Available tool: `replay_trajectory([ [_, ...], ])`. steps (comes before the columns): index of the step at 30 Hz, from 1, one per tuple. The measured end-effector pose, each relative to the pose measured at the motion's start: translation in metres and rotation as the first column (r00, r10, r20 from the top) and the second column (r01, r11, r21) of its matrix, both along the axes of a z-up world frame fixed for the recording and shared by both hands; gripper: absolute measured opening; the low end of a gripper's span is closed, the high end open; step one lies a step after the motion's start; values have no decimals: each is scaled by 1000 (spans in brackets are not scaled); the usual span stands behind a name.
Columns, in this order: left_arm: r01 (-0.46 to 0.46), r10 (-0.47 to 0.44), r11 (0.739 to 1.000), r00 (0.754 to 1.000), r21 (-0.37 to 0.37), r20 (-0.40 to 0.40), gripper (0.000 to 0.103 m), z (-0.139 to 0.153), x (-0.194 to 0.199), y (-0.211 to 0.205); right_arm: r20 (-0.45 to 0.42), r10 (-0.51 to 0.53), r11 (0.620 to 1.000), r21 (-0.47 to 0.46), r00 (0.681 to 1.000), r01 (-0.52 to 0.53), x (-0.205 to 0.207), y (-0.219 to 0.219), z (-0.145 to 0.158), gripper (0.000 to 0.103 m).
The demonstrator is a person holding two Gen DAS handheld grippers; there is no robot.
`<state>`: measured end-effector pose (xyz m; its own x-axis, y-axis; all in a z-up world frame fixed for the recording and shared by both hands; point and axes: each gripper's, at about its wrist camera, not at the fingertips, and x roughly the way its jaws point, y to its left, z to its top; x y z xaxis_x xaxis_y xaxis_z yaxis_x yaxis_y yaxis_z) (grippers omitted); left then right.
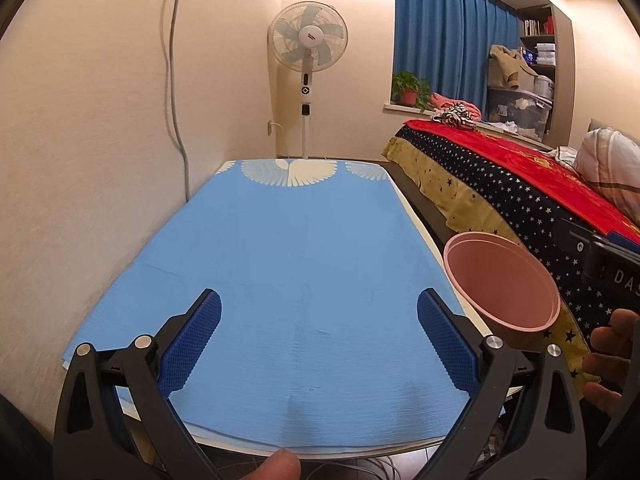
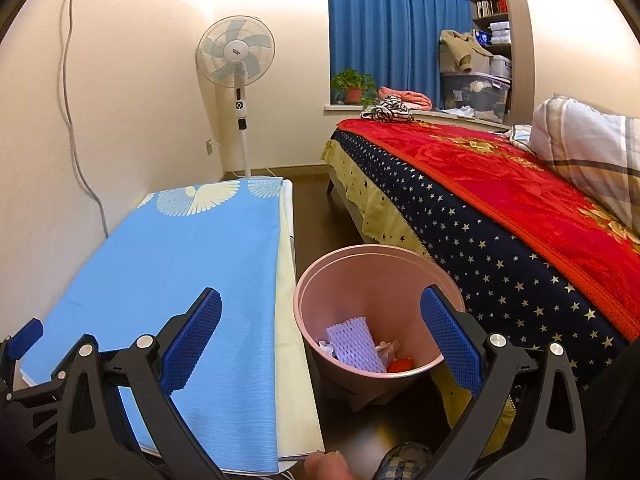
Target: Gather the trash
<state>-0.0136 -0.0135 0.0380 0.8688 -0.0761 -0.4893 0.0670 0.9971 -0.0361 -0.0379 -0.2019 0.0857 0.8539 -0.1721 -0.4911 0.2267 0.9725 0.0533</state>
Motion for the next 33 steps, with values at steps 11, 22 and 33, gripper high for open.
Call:
replay_trajectory([
  [11,-12,12,1000,1000,-15,-17,95,-4,-1,3,1,4,1000,-3,1000,-4,-1,2,0,98],
  [22,-22,21,1000,999,-18,-40,95,-8,1,5,8,4,1000,6,1000,-4,0,2,1,98],
  [33,-17,16,1000,999,-26,-46,95,-10,3,5,0,14,1000,3,1000,-14,0,4,-1,98],
])
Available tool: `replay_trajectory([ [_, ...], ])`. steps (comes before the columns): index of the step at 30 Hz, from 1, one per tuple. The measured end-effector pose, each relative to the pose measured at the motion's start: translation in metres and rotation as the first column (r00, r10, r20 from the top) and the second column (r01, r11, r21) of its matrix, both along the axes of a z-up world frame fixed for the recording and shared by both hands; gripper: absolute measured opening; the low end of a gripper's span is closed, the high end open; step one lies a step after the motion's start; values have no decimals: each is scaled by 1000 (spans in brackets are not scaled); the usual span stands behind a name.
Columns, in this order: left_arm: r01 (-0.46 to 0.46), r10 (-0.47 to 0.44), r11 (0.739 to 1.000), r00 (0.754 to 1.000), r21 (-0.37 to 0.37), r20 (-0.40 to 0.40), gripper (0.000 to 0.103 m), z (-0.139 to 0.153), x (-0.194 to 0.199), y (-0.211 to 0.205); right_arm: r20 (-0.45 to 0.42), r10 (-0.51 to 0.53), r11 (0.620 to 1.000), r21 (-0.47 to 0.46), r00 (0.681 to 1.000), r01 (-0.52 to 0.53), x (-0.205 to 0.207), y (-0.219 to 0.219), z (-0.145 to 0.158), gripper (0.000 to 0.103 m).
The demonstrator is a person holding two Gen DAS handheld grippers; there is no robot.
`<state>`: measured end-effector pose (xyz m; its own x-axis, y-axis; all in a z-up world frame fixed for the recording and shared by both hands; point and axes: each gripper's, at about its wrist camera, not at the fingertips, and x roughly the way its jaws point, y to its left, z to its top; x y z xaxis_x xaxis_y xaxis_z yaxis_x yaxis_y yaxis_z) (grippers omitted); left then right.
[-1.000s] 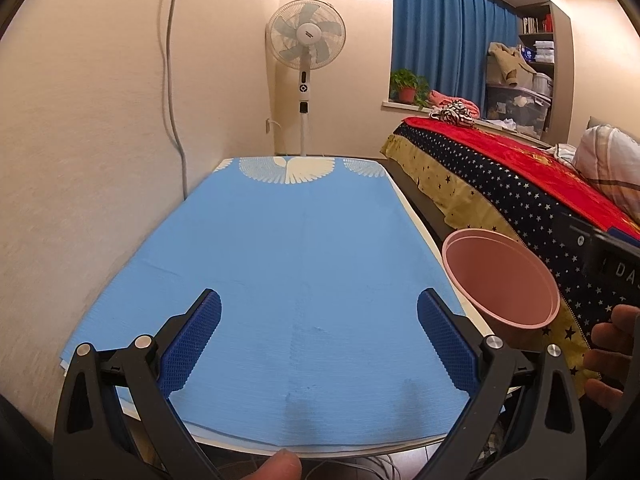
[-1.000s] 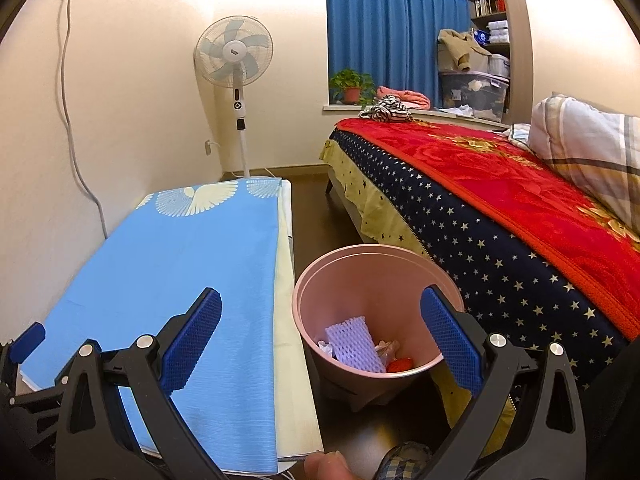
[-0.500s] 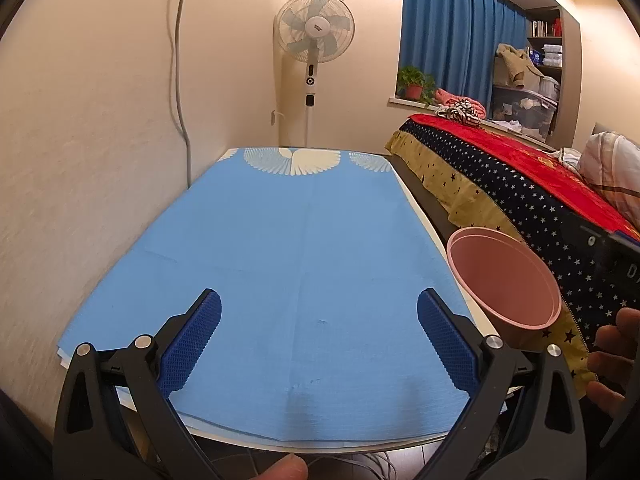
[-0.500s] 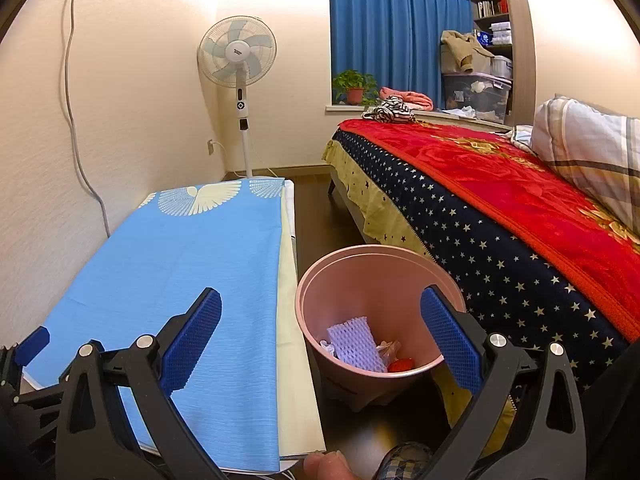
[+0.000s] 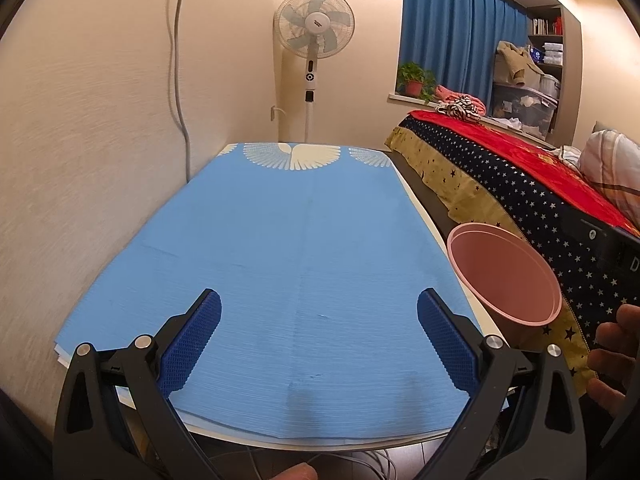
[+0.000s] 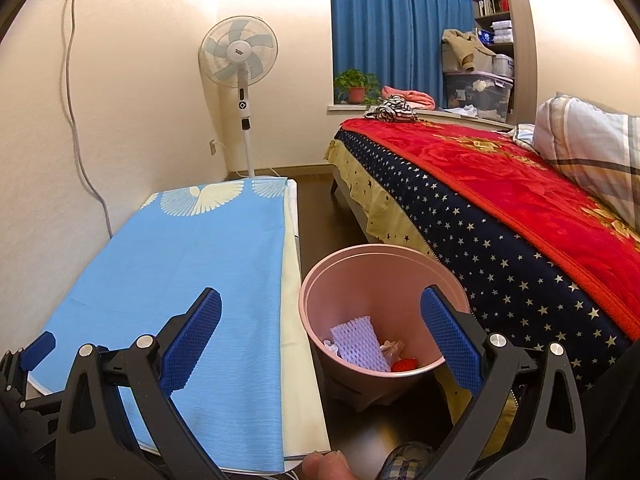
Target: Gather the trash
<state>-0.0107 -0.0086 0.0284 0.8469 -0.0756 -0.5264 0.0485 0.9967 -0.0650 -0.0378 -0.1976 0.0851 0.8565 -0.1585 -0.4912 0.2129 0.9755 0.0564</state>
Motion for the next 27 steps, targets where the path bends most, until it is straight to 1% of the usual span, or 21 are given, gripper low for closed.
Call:
replay_trajectory([
  [27,6,-6,1000,1000,-7,3,95,1,-1,0,-9,17,1000,-8,1000,-17,2,1,0,98],
])
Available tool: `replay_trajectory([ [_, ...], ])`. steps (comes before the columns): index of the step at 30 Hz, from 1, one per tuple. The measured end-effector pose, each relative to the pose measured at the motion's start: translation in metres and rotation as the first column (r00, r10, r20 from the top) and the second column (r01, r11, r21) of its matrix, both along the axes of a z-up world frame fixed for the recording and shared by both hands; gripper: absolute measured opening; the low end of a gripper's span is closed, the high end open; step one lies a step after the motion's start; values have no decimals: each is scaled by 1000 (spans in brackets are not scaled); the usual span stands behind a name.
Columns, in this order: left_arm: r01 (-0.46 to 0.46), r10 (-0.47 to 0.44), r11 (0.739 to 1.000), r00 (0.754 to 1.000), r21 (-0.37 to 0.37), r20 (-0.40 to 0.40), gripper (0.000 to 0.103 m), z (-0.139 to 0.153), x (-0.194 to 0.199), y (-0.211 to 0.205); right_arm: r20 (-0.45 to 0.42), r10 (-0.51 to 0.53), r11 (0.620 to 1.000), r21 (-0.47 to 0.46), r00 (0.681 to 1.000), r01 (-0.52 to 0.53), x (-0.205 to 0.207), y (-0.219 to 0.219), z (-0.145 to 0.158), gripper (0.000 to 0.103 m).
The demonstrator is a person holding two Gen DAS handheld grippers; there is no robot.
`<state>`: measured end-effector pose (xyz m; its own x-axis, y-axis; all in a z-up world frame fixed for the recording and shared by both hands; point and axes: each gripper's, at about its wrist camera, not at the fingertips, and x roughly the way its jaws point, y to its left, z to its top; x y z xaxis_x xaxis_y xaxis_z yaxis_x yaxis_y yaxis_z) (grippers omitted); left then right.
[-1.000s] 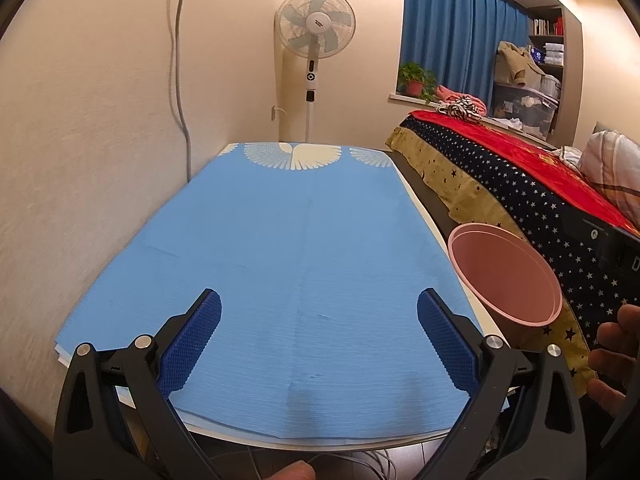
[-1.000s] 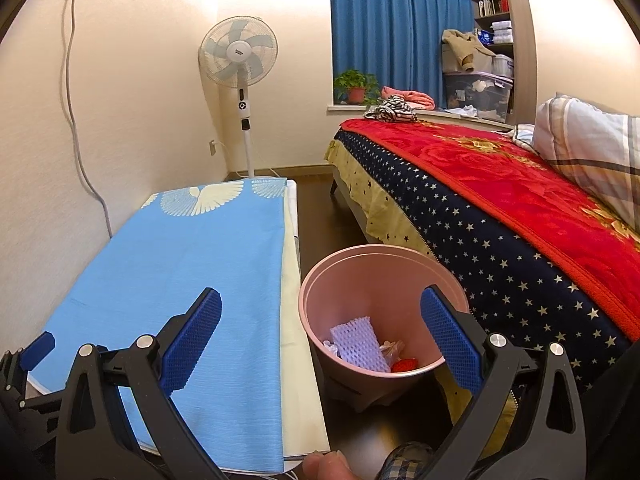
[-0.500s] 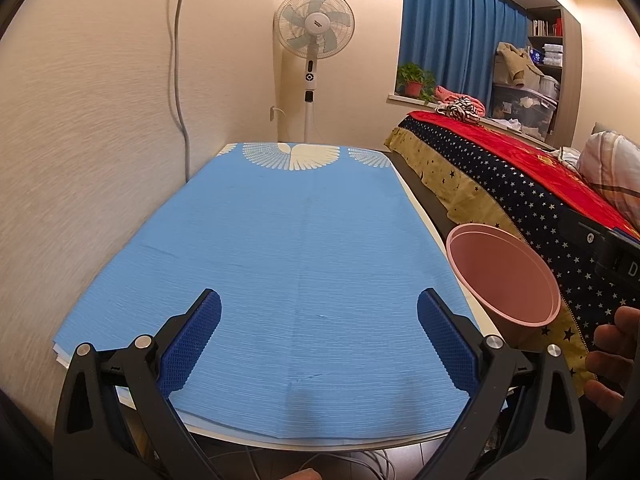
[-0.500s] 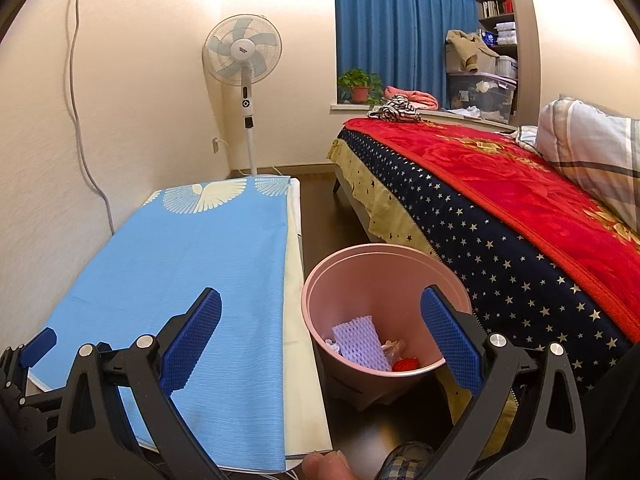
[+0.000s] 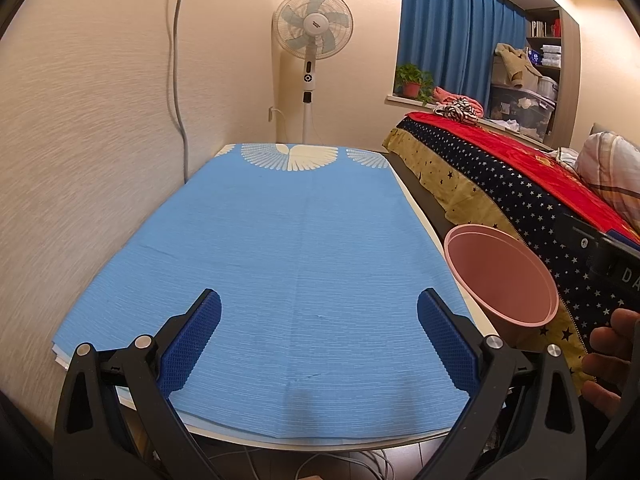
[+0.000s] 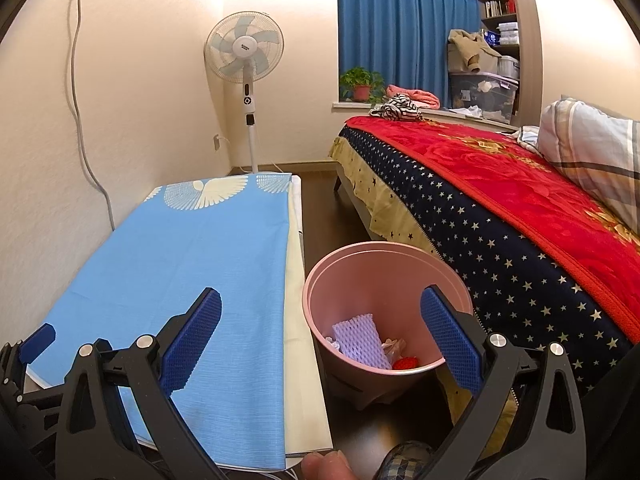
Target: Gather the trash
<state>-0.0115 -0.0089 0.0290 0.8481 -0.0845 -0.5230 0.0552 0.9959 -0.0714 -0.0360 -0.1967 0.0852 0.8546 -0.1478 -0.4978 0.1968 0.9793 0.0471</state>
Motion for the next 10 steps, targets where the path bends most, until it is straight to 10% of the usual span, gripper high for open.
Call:
replay_trajectory([
  [10,-15,15,1000,1000,0,-8,95,-1,4,2,-15,9,1000,-9,1000,-10,1,0,-5,98],
])
